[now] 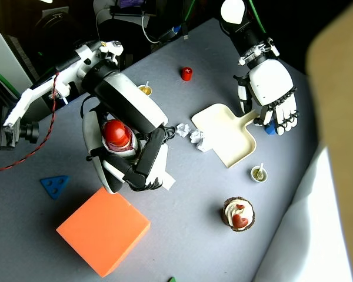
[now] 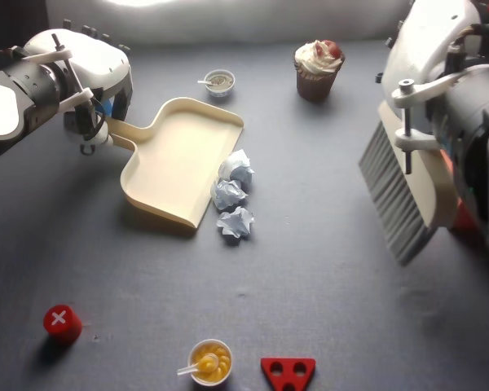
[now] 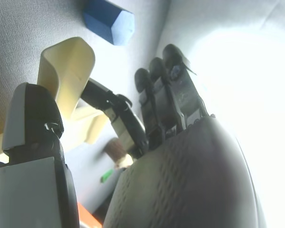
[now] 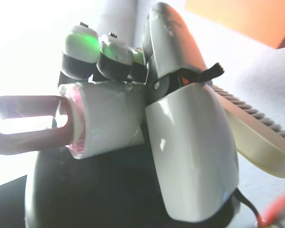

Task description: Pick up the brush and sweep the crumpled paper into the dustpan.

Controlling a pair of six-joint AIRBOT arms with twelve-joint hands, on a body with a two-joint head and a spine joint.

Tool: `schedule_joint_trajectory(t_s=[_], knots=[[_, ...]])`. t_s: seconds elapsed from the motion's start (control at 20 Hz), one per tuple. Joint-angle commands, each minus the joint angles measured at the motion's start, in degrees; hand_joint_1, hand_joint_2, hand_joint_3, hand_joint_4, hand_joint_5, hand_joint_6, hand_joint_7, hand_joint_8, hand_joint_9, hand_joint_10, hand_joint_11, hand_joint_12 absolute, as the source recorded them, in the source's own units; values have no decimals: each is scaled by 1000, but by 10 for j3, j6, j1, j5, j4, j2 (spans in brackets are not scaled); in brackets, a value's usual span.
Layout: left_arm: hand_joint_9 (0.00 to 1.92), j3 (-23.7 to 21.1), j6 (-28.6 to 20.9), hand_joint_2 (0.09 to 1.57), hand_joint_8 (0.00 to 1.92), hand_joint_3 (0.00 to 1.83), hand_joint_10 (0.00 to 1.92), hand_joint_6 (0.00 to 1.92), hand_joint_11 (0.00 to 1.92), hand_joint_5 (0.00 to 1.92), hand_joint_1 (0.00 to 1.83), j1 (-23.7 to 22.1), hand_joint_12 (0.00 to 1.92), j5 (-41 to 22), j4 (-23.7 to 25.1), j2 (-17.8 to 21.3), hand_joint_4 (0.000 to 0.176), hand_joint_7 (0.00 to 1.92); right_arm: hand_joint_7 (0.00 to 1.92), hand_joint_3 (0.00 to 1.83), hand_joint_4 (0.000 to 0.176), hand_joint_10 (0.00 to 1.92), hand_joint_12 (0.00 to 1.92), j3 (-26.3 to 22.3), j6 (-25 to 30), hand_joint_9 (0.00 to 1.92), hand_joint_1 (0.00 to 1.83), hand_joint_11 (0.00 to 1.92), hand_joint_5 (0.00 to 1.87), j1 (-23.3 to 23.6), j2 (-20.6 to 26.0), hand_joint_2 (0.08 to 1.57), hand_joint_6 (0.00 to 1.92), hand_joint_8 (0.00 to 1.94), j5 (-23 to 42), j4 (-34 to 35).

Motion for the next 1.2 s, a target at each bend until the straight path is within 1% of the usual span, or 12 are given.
schedule_joint_trajectory(t_s=[0.0, 0.1, 0.25, 0.5, 0.55, 0.6, 0.65, 0.7, 0.8, 0.95, 1.0, 1.15], knots=[[318, -1, 3, 1080, 4, 3, 2, 851, 300, 1052, 1171, -2, 54, 46, 16, 7, 0, 382, 977, 0, 157, 1921, 1921, -1, -12, 1071, 1577, 1177, 899, 5, -4, 1191, 1921, 1941, -23, -85], [321, -1, 3, 1076, 5, 0, 2, 829, 316, 1066, 1173, -2, 65, 46, 16, 7, 0, 393, 977, 0, 156, 1921, 1921, 4, -11, 1084, 1569, 1171, 886, -1, -21, 1192, 1921, 1941, -28, -87], [307, -2, 3, 1084, 0, 1, 0, 862, 292, 1046, 1169, -2, 59, 46, 16, 7, 0, 382, 959, 3, 151, 1921, 1921, 24, 5, 1057, 1561, 1166, 907, -13, -53, 1205, 1921, 1941, -32, -93], [331, -2, 3, 1082, 1, 1, 2, 855, 310, 1050, 1170, -2, 71, 46, 17, 7, 0, 395, 951, 0, 150, 1921, 1921, 70, 58, 1058, 1575, 1177, 893, -23, -100, 1198, 1921, 1941, -25, -116], [323, -2, 3, 1083, 0, 1, 0, 860, 301, 1047, 1170, -3, 68, 47, 17, 7, 0, 390, 950, 0, 146, 1921, 1921, 81, 67, 1058, 1590, 1188, 894, -25, -109, 1201, 1921, 1941, -24, -119], [321, -2, 3, 1089, 1, 2, 0, 880, 298, 1035, 1167, -3, 68, 47, 17, 6, 0, 396, 994, 1, 150, 1921, 1921, 91, 76, 1107, 1577, 1216, 923, -24, -118, 1204, 1921, 1941, -22, -124], [321, -2, 3, 1089, 1, 2, 0, 880, 298, 1035, 1167, -4, 68, 47, 17, 6, 0, 396, 994, 1, 150, 1921, 1921, 103, 78, 1107, 1577, 1216, 923, -25, -133, 1204, 1921, 1941, -19, -126], [344, -2, 3, 1088, 3, 0, 5, 873, 308, 1040, 1168, -4, 78, 47, 17, 7, 0, 401, 977, 3, 157, 1921, 1921, 114, 78, 1084, 1556, 1191, 887, -25, -145, 1219, 1921, 1941, -19, -127], [348, -2, 3, 1087, 3, 0, 5, 867, 311, 1044, 1168, -5, 80, 47, 17, 7, 0, 403, 974, 3, 157, 1921, 1921, 129, 78, 1080, 1554, 1188, 882, -29, -160, 1221, 1921, 1941, -18, -137], [329, -2, 3, 1086, 0, 0, 0, 865, 293, 1044, 1169, -5, 73, 47, 17, 7, 0, 397, 963, 2, 159, 1921, 1921, 134, 79, 1050, 1544, 1165, 892, -32, -171, 1219, 1921, 1941, -18, -143], [323, -2, 3, 1085, 0, 0, 0, 864, 304, 1045, 1170, -6, 78, 47, 17, 7, 0, 388, 982, 1, 175, 1921, 1921, 134, 79, 1050, 1537, 1164, 912, -32, -171, 1224, 1921, 1941, -18, -146], [326, -3, 3, 1090, 0, 1, 2, 885, 303, 1032, 1167, -6, 85, 47, 17, 7, 0, 387, 984, 0, 176, 1921, 1921, 134, 78, 1052, 1566, 1200, 921, -34, -172, 1215, 1921, 1941, -17, -146]])
